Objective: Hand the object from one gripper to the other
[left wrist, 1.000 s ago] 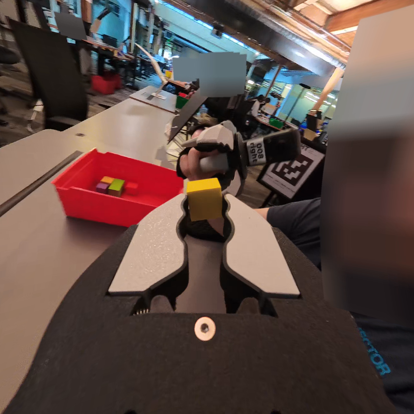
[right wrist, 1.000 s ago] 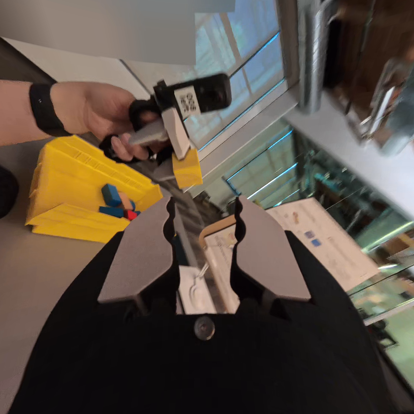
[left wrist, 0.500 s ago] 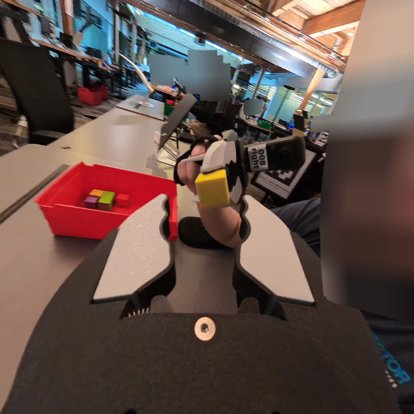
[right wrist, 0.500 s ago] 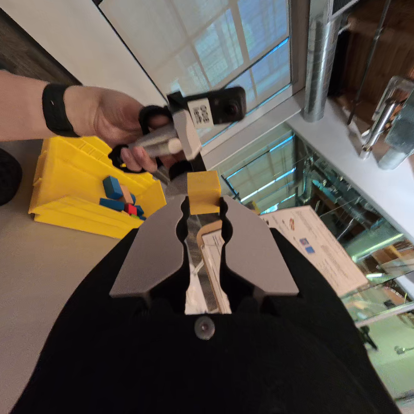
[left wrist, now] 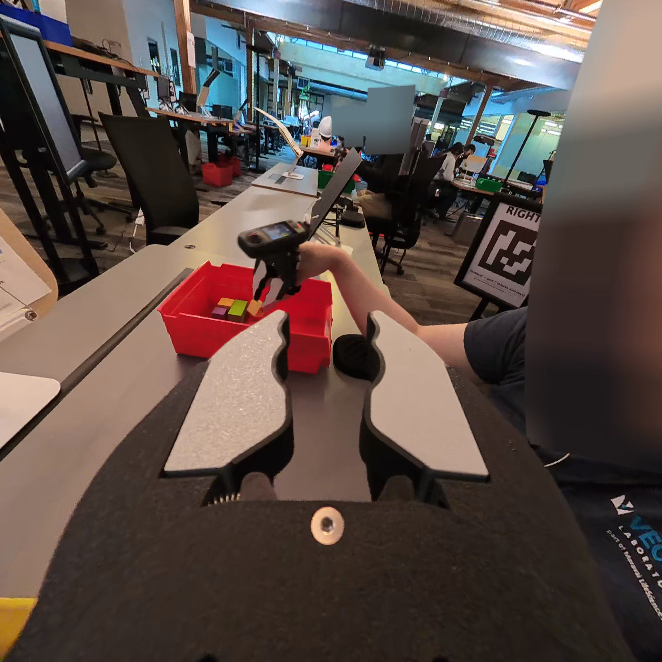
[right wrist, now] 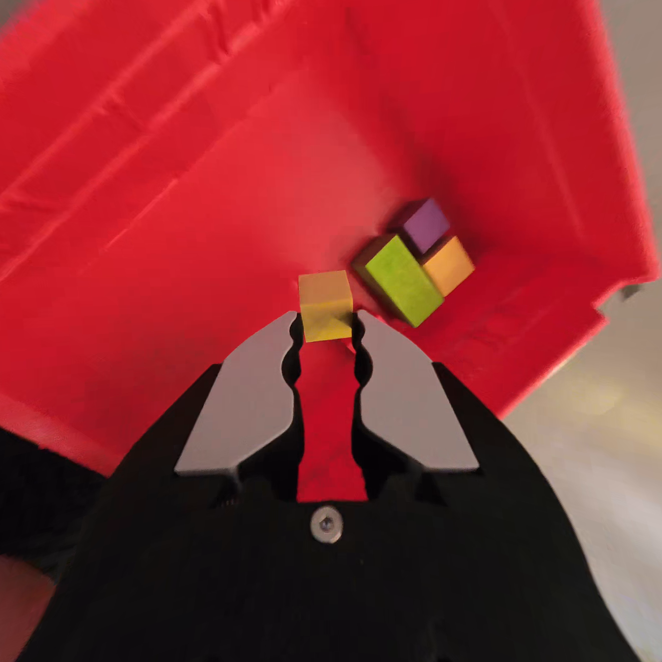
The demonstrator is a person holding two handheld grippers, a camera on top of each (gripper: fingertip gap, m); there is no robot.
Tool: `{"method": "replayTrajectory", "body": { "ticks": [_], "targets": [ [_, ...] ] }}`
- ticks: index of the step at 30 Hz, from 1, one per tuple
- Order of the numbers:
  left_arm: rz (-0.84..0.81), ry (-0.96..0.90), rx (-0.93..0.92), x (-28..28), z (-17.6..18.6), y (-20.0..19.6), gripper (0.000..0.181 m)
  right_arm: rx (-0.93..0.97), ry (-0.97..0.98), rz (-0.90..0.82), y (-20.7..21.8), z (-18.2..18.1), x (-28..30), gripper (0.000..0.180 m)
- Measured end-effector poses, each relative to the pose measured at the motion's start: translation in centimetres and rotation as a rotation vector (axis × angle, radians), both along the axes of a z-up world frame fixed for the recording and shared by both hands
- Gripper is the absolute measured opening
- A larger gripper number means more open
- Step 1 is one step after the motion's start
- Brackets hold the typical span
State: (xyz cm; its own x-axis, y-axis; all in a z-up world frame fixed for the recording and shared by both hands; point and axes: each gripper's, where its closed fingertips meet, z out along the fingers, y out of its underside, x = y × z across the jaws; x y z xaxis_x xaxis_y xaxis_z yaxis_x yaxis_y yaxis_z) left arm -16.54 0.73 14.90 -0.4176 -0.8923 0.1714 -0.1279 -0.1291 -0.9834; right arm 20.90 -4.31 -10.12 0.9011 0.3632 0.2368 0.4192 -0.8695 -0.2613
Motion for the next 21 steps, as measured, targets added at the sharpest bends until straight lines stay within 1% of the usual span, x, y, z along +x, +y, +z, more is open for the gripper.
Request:
{"method": "replayTrajectory", "body": {
  "ticks": [2,4,8,12,18,21],
  "targets": [
    [-0.005,0.016,0.01,0.0,-0.2,-0.2,0.04,-0.12,-0.014,-0.056,-0.6,-1.8,0.6,0.027],
    [-0.005,0.032,0.024,0.0,-0.5,-0.4,0.039,-0.18,-0.065,-0.067,-0.9,-2.8,1.4,0.027],
    [-0.006,0.057,0.062,0.0,-1.0,-0.8,0.038,-0.154,-0.086,-0.003,0.1,-3.2,1.5,0.027],
    [-0.016,0.077,0.079,0.0,-1.4,-1.0,0.037,-0.214,-0.09,0.0,-0.1,-4.1,1.6,0.027],
    [-0.01,0.094,0.073,-0.1,-1.6,-0.7,0.037,-0.228,-0.061,-0.052,0.0,-4.5,1.8,0.028],
    [0.0,0.095,0.067,-0.2,-1.7,-0.3,0.037,-0.237,-0.072,-0.098,-0.2,-4.8,2.5,0.031]
  ]
}}
